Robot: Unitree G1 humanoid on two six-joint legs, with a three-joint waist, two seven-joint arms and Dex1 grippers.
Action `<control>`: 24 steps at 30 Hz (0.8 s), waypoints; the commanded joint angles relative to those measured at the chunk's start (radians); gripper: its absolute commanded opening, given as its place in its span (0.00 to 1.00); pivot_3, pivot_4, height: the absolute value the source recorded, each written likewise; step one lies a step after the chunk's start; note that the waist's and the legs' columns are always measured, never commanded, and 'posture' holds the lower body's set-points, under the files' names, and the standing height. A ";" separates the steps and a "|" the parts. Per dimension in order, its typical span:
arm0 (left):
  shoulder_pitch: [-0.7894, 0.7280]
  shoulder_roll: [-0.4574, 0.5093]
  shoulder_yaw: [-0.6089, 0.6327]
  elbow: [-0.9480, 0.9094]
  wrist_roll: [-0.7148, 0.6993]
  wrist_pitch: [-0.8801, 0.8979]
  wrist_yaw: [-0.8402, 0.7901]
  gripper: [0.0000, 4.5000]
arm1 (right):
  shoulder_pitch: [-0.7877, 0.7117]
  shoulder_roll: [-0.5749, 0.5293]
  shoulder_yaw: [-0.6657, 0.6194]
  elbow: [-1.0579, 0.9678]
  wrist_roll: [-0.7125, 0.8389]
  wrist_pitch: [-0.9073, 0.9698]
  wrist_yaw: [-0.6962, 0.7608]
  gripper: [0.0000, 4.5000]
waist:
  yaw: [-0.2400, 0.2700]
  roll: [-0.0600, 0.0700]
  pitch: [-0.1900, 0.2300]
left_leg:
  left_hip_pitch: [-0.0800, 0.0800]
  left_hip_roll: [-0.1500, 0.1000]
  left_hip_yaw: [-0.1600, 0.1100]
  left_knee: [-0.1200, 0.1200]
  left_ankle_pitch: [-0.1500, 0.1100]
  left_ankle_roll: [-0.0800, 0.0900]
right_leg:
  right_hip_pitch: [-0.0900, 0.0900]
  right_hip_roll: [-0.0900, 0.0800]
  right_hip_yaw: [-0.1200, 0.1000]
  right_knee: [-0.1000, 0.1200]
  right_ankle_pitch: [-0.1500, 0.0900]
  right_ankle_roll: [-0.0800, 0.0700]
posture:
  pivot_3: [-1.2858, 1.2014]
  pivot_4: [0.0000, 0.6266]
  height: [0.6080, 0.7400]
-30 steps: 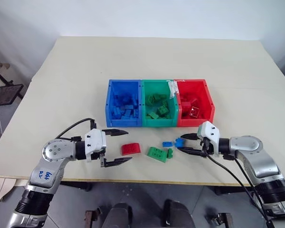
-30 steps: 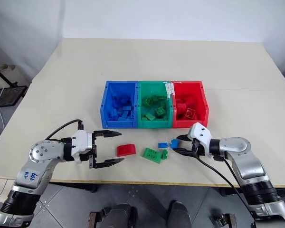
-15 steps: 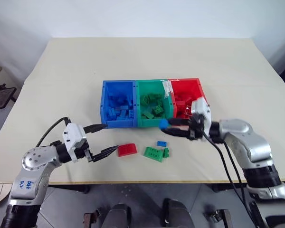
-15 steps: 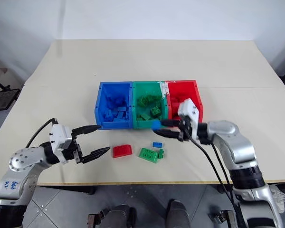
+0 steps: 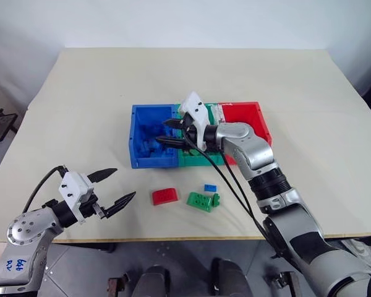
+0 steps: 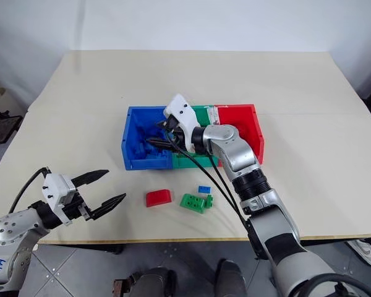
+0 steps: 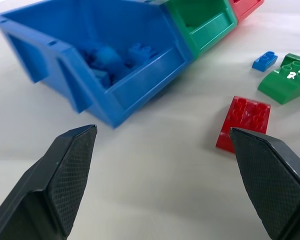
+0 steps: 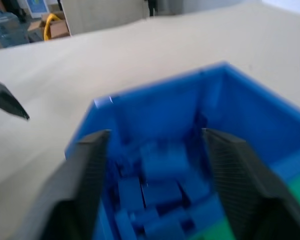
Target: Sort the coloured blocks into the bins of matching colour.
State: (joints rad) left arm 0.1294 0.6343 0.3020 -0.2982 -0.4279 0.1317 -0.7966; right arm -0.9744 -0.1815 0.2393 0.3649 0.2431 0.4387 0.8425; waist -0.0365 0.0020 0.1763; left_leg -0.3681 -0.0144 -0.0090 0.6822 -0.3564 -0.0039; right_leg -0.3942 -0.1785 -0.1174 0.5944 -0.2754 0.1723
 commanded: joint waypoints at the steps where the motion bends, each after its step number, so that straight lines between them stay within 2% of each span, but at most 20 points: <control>1: 0.001 0.017 0.000 -0.030 -0.001 -0.008 -0.018 1.00 | 0.016 -0.015 -0.012 -0.087 0.007 -0.034 0.041 1.00 | -0.005 0.000 0.000 | 0.000 0.001 0.001 0.000 0.000 0.000 | 0.000 0.001 0.000 0.000 0.000 0.000 | 0.52 0.24 1.00; 4: -0.024 0.027 -0.020 -0.028 0.004 -0.009 -0.029 1.00 | 0.059 -0.059 -0.048 -0.164 0.036 -0.060 0.087 1.00 | -0.005 0.000 0.000 | 0.000 0.001 0.002 0.000 0.000 0.000 | 0.000 0.001 0.000 0.000 0.000 0.000 | 0.52 0.24 1.00; 7: -0.099 0.038 -0.073 -0.013 0.020 -0.030 -0.063 1.00 | 0.251 -0.213 -0.150 -0.374 0.140 -0.100 0.229 1.00 | 0.020 0.000 0.000 | -0.001 0.000 0.000 0.002 0.000 0.000 | 0.001 0.000 0.000 -0.001 0.000 0.000 | 0.52 0.24 1.00; 9: -0.135 0.038 -0.100 -0.008 0.026 -0.038 -0.080 1.00 | 0.361 -0.295 -0.184 -0.468 0.165 -0.104 0.266 1.00 | 0.039 -0.001 0.000 | -0.001 -0.001 -0.001 0.002 -0.001 0.001 | 0.003 -0.001 0.000 -0.002 0.000 0.000 | 0.52 0.24 1.00; 13: -0.204 0.032 -0.171 -0.007 0.019 -0.025 -0.122 1.00 | 0.600 -0.452 -0.261 -0.592 0.175 -0.137 0.319 1.00 | 0.034 0.000 0.000 | 0.000 -0.001 0.006 0.002 -0.001 0.002 | 0.002 -0.002 0.000 -0.004 0.000 0.000 | 0.52 0.24 1.00; 18: -0.278 0.036 -0.264 0.038 0.042 -0.042 -0.196 1.00 | 0.826 -0.558 -0.393 -0.620 0.175 -0.208 0.327 1.00 | 0.037 0.000 0.000 | 0.002 0.000 0.012 0.002 -0.001 0.003 | 0.002 -0.002 0.003 -0.004 0.000 0.000 | 0.52 0.24 1.00; 20: -0.315 0.028 -0.289 0.072 0.049 -0.054 -0.217 1.00 | 0.920 -0.593 -0.449 -0.609 0.196 -0.243 0.372 1.00 | 0.040 0.000 0.000 | 0.003 0.000 0.012 0.002 -0.001 0.003 | 0.002 -0.002 0.003 -0.004 0.000 0.000 | 0.52 0.24 1.00; 24: -0.358 0.026 -0.322 0.117 0.061 -0.104 -0.270 1.00 | 0.974 -0.611 -0.441 -0.620 0.174 -0.271 0.365 1.00 | 0.041 -0.001 0.000 | 0.003 0.000 0.013 0.003 -0.001 0.003 | 0.002 -0.002 0.003 -0.004 0.000 0.000 | 0.52 0.24 1.00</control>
State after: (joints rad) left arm -0.2205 0.6616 -0.0132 -0.1752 -0.3714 0.0619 -1.0424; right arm 0.0068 -0.7844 -0.1978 -0.2219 0.4090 0.1900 1.2108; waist 0.0042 0.0015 0.1761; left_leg -0.3649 -0.0139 0.0038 0.6848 -0.3577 -0.0008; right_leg -0.3919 -0.1800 -0.1139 0.5902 -0.2754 0.1724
